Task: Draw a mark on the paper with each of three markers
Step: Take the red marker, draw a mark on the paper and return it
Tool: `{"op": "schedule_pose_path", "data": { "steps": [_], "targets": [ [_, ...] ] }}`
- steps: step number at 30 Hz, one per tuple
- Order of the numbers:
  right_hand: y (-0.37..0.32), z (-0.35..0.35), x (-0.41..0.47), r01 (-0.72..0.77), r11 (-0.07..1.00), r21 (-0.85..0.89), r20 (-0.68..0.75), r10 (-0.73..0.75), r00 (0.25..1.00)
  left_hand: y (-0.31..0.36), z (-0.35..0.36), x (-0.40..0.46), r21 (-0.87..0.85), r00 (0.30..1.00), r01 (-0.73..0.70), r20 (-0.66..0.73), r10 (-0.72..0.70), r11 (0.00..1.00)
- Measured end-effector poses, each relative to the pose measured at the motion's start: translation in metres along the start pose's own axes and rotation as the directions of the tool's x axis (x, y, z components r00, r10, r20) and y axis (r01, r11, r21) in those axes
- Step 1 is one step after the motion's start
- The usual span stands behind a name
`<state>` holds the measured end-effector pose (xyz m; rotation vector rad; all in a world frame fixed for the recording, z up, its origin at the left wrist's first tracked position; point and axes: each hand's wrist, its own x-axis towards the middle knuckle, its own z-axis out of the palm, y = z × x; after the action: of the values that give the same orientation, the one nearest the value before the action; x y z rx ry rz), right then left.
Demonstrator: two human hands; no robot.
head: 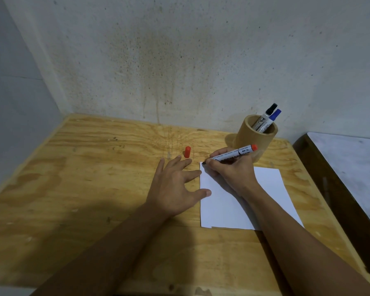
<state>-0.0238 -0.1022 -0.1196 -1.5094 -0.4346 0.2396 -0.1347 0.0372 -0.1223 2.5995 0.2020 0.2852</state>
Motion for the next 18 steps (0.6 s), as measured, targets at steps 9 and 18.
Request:
{"op": "schedule_pose_path", "data": {
  "steps": [9,18],
  "targets": [
    [0.0042,0.0003,0.0028,-0.030,0.999,-0.017,-0.010,0.030,1.000,0.0002,-0.0001,0.0007,0.011,1.000,-0.003,0.001,0.003,1.000],
    [0.0047,0.0003,0.0033,-0.029,0.996,-0.079,-0.016,0.028,0.999,-0.0009,0.0018,0.0004,0.024,1.000,-0.010,-0.010,0.010,1.000]
  ]
}}
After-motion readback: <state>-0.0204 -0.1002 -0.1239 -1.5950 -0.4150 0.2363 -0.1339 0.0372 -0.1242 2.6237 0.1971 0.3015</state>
